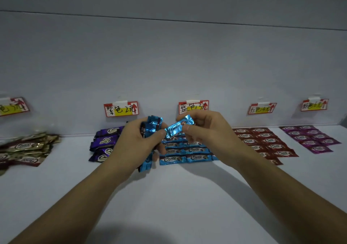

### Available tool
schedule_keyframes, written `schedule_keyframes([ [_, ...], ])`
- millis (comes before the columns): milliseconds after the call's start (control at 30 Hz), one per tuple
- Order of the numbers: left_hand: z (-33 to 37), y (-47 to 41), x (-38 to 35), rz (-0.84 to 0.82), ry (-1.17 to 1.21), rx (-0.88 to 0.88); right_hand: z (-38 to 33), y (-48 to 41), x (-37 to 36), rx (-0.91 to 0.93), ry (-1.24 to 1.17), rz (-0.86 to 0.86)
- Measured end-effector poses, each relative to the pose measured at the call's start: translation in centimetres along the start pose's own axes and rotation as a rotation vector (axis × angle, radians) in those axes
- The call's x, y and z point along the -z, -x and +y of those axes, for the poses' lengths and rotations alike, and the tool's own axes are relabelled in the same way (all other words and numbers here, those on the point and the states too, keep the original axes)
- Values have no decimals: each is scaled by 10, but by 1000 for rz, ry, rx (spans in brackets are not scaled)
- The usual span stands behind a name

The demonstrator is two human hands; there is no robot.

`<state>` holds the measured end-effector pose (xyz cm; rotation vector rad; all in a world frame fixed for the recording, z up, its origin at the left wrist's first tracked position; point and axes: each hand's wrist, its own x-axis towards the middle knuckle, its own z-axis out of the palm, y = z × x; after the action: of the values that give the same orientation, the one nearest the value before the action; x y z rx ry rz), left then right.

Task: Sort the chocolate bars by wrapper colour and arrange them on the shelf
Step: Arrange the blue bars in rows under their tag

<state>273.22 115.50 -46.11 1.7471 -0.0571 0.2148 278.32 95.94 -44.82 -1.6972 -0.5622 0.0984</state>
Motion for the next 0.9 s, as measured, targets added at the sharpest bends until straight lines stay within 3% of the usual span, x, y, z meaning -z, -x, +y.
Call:
schedule_keyframes([
  [200,-17,-1,6,42,-24,1,24,9,-3,59,84,-5],
  [333,-19,-10,16,138,181,118,37,12,7,278,410,43],
  [500,-21,-5,16,137,372,231,41,16,-7,441,736,-122],
  [667,-20,0,9,129,558,309,35,23,-12,173,900,-305],
  [833,-19,-2,5,156,820,327,25,25,3,48,874,-435],
  [900,-19,-1,2,173,923,325,28,26,0,74,844,-386],
])
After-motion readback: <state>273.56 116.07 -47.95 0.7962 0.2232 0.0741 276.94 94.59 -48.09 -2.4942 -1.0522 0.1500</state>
